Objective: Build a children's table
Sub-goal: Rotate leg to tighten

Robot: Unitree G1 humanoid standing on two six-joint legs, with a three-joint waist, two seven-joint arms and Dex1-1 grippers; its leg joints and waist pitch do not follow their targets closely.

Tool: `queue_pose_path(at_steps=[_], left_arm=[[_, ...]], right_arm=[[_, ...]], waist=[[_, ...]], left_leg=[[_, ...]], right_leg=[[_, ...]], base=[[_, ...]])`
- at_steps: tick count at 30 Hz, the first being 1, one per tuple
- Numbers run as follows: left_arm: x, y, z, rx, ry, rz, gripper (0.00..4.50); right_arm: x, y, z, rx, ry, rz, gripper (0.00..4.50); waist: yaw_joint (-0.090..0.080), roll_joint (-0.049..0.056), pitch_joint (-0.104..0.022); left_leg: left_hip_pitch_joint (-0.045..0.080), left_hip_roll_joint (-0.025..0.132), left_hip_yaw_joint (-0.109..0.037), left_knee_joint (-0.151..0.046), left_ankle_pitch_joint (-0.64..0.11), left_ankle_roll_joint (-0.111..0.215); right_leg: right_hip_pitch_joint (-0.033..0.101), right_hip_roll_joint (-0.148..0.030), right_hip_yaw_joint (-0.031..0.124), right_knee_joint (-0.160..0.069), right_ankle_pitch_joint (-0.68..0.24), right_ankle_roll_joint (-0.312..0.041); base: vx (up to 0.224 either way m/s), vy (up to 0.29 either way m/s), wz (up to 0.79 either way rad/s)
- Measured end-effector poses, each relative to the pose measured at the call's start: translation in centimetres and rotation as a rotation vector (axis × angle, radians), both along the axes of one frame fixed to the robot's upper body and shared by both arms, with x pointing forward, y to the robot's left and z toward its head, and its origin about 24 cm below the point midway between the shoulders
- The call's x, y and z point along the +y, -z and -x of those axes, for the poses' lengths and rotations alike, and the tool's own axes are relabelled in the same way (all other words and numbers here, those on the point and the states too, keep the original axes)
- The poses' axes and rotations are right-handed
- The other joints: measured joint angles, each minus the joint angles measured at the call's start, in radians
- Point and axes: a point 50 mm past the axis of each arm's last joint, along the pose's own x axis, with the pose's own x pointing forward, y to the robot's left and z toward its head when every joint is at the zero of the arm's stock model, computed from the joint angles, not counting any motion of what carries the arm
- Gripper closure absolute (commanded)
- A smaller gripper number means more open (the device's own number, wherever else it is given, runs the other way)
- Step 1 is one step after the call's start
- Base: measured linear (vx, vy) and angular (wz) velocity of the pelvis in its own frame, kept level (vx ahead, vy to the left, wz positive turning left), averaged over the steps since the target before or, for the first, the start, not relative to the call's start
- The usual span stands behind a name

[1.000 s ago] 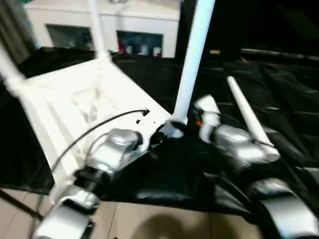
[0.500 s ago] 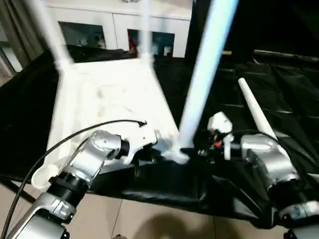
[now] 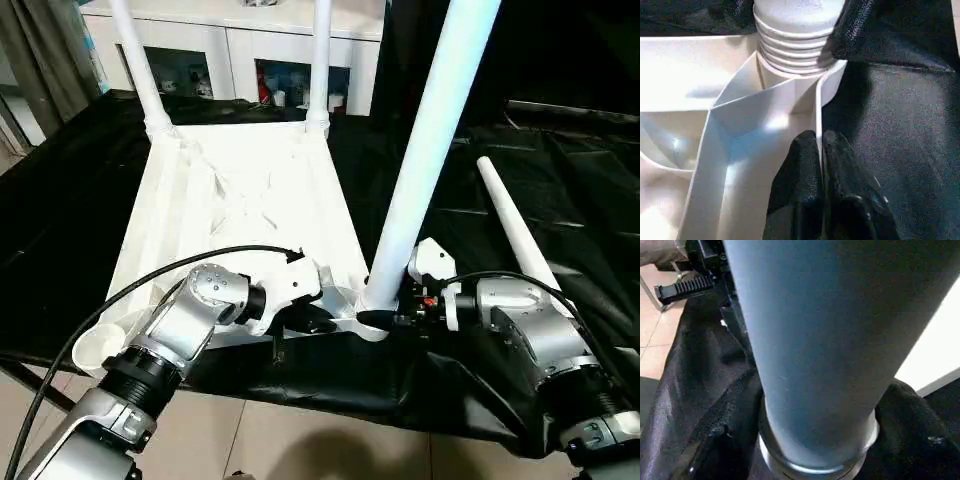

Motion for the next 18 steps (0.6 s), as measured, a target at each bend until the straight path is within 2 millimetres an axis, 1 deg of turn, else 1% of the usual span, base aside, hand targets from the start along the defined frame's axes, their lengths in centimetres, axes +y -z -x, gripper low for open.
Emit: queue_pose_path(at_steps=[1, 9, 12, 13, 15, 17, 18], left_arm=[[0.0, 0.0, 0.0, 0.000, 0.000, 0.000, 4.50], [-0.1, 0.0, 0.0, 0.002, -0.006, 0.002, 4.50], [-0.4, 0.2, -0.3, 0.012, -0.055, 0.018, 4.50], [-0.6, 0.3, -0.6, 0.014, -0.088, 0.024, 4.50], [-1.2, 0.5, -1.3, 0.011, -0.174, 0.034, 4.50], [-2.1, 0.6, -2.5, 0.000, -0.297, 0.034, 4.50], [-2.6, 0.7, -2.8, 0.001, -0.341, 0.038, 4.50]], right_arm=[[0.0, 0.0, 0.0, 0.000, 0.000, 0.000, 1.77], [0.0, 0.1, 0.0, 0.004, 0.008, -0.002, 1.78], [0.1, 0.3, -0.3, 0.001, 0.065, -0.012, 1.78], [0.1, 0.5, -0.5, -0.001, 0.112, -0.017, 1.78], [0.6, 1.1, -1.2, -0.006, 0.247, -0.039, 1.78], [1.4, 1.5, -2.5, -0.006, 0.456, -0.062, 1.78], [1.8, 1.7, -3.0, -0.004, 0.531, -0.073, 1.78]], waist=[[0.000, 0.000, 0.000], [0.000, 0.000, 0.000], [-0.003, 0.000, 0.000], [-0.004, 0.000, 0.000], [-0.013, 0.000, 0.000], [-0.033, 0.000, 0.000], [-0.042, 0.000, 0.000]], left_leg=[[0.000, 0.000, 0.000, 0.000, 0.000, 0.000], [0.000, 0.000, 0.000, 0.002, 0.002, 0.003], [0.001, 0.000, 0.000, 0.005, 0.001, 0.002], [0.003, 0.000, 0.000, 0.005, 0.000, -0.001], [0.005, 0.000, 0.000, 0.006, -0.001, -0.002], [0.006, 0.000, 0.001, 0.006, -0.001, -0.003], [0.005, -0.001, 0.001, 0.006, -0.001, -0.003]], right_leg=[[0.000, 0.000, 0.000, 0.000, 0.000, 0.000], [0.000, 0.000, 0.000, 0.002, 0.000, 0.000], [0.000, 0.000, 0.001, 0.005, 0.000, 0.000], [0.001, 0.000, 0.002, 0.005, 0.001, 0.000], [0.003, 0.000, 0.003, 0.005, 0.004, 0.000], [0.002, 0.001, 0.007, 0.005, 0.011, 0.001], [0.002, 0.001, 0.008, 0.004, 0.012, 0.002]], base=[[0.000, 0.000, 0.00], [0.000, 0.000, 0.00], [0.000, 0.000, 0.00], [0.000, 0.000, 0.00], [0.000, 0.000, 0.00], [-0.030, 0.002, -0.05], [-0.060, 0.005, -0.10]])
